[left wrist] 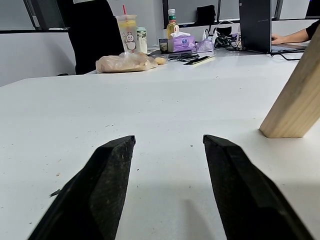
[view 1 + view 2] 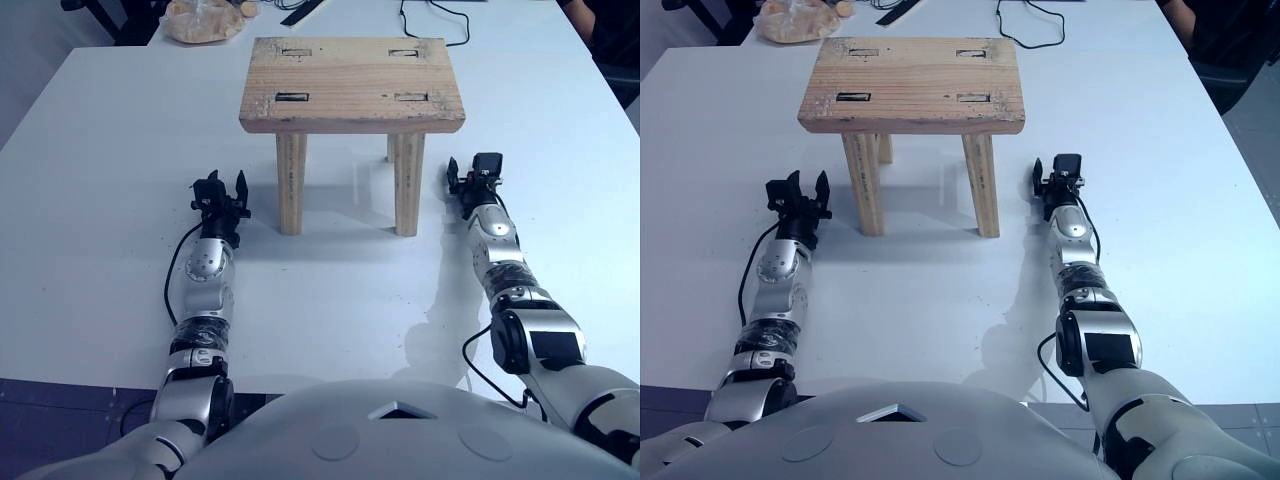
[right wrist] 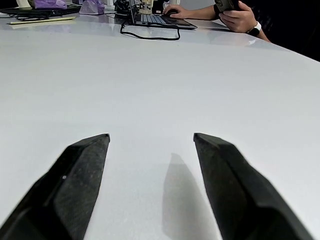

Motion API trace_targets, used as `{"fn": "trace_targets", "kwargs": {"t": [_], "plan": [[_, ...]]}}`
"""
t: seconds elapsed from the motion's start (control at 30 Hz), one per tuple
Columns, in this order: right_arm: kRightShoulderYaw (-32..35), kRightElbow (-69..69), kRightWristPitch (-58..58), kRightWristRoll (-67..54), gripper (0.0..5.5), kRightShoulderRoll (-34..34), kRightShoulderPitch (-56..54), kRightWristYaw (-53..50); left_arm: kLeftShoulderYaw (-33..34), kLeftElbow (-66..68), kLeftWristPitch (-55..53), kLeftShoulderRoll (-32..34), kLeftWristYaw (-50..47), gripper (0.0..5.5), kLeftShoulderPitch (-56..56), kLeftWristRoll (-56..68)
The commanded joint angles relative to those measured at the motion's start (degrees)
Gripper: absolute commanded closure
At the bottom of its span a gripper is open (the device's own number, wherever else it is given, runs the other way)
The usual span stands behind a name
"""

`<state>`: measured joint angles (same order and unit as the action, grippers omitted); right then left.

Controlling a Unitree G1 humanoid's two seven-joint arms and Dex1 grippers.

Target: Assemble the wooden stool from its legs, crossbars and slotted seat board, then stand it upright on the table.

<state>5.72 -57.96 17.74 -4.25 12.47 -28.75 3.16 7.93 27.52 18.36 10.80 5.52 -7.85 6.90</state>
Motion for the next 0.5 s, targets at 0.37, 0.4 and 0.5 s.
{"fn": "trace_targets", "kwargs": {"t": [0.37,0.4,0.5], "plan": [[0.0,-4.3,-1.6,2.1,2.41,0.7,-0.2,0.3,0.9,2.0,1.6,-1.4,-2.9,2.97,-2.2,-2.0],[0.1,-4.2,-1.6,2.1,2.41,0.7,-0.1,0.3,0.9,2.0,1.6,-1.3,-2.7,2.97,-2.3,-2.0],[0.4,-4.6,-1.4,2.1,2.41,0.7,-0.1,0.1,0.8,2.1,1.7,-1.0,-2.3,2.97,-2.5,-2.3]]}}
